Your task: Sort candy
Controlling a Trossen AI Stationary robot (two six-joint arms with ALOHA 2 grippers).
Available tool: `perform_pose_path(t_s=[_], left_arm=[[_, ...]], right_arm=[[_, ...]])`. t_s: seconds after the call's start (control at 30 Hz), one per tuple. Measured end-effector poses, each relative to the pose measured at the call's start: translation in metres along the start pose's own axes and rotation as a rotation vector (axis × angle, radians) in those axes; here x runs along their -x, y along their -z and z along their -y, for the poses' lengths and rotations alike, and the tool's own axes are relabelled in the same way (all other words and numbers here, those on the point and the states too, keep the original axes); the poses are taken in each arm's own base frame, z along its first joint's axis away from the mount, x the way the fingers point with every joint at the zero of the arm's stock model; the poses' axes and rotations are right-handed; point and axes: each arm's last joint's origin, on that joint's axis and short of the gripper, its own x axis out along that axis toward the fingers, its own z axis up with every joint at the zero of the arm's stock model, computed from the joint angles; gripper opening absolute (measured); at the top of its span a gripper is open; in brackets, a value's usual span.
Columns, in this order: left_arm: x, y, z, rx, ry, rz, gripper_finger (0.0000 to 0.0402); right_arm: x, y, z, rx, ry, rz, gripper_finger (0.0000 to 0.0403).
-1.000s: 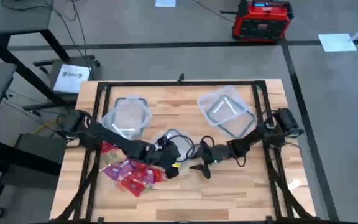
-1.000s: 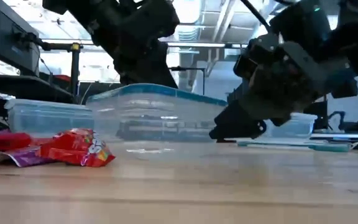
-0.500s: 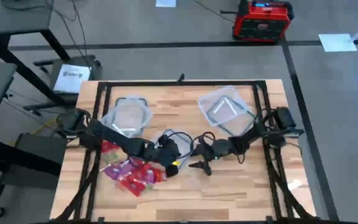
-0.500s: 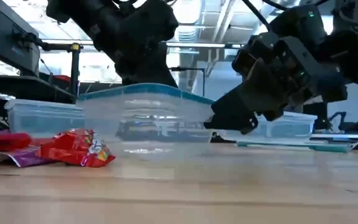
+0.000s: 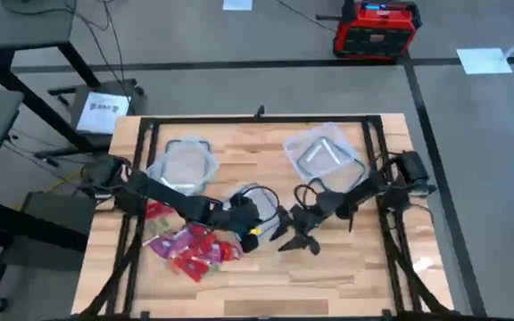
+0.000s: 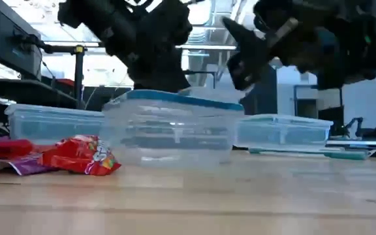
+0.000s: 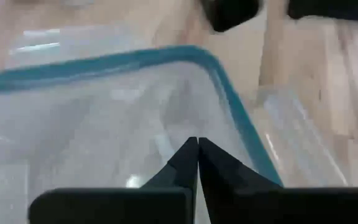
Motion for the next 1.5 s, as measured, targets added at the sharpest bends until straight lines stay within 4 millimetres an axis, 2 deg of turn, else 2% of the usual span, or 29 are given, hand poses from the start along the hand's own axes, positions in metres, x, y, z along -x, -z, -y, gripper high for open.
perform_pose_path(t_s=[0.13, 0.27, 0.33, 0.4, 0.5, 0.57, 0.67, 0.8, 0.93, 1.0, 1.1, 1.2, 1.33, 1.43, 1.5], left_arm=[[0.005, -0.008, 0.003, -0.033, 0.013, 0.016, 0.0000], [0.024, -0.029, 0.007, -0.111, 0.019, 0.031, 0.0000], [0.038, -0.040, 0.011, -0.166, 0.010, 0.057, 0.0000], [0.056, -0.056, 0.015, -0.206, 0.012, 0.100, 0.0000], [0.084, -0.067, 0.010, -0.252, -0.049, 0.047, 0.0000], [0.098, -0.066, 0.002, -0.246, -0.120, -0.015, 0.0000], [0.110, -0.054, -0.015, -0.215, -0.206, -0.082, 0.0000], [0.099, -0.029, -0.028, -0.168, -0.241, -0.064, 0.0000], [0.085, -0.006, -0.035, -0.080, -0.222, -0.090, 0.0000], [0.079, 0.001, -0.036, -0.032, -0.208, -0.108, 0.0000], [0.077, 0.004, -0.034, 0.041, -0.142, -0.097, 0.0000], [0.075, -0.001, -0.026, 0.081, -0.055, -0.034, 0.0000], [0.077, -0.016, -0.017, 0.087, 0.033, 0.103, 0.0000], [0.084, -0.035, -0.008, 0.096, 0.116, 0.167, 0.0000], [0.093, -0.046, 0.000, 0.040, 0.185, 0.182, 0.0000]], right_arm=[[0.001, -0.011, -0.012, -0.127, -0.129, 0.011, 0.0171], [-0.008, -0.026, -0.034, -0.024, -0.106, 0.028, 0.0170], [-0.012, -0.037, -0.039, 0.046, 0.024, 0.004, 0.0170], [-0.014, -0.047, -0.039, 0.120, 0.229, -0.066, 0.0170], [-0.017, -0.064, -0.037, 0.193, 0.534, -0.175, 0.0168], [-0.021, -0.078, -0.035, 0.207, 0.677, -0.189, 0.0164], [-0.032, -0.089, -0.023, 0.199, 0.737, -0.211, 0.0147], [-0.050, -0.080, 0.002, 0.211, 0.740, -0.314, 0.0091], [-0.058, -0.066, 0.019, 0.173, 0.760, -0.436, 0.0021], [-0.056, -0.065, 0.021, 0.178, 0.776, -0.483, 0.0007], [-0.046, -0.070, 0.022, 0.198, 0.806, -0.548, 0.0011], [-0.029, -0.081, 0.026, 0.236, 0.861, -0.611, 0.0013], [-0.006, -0.102, 0.027, 0.255, 0.943, -0.600, 0.0011], [0.006, -0.124, 0.010, 0.246, 0.947, -0.521, 0.0011], [0.011, -0.129, -0.005, 0.218, 0.938, -0.512, 0.0011]])
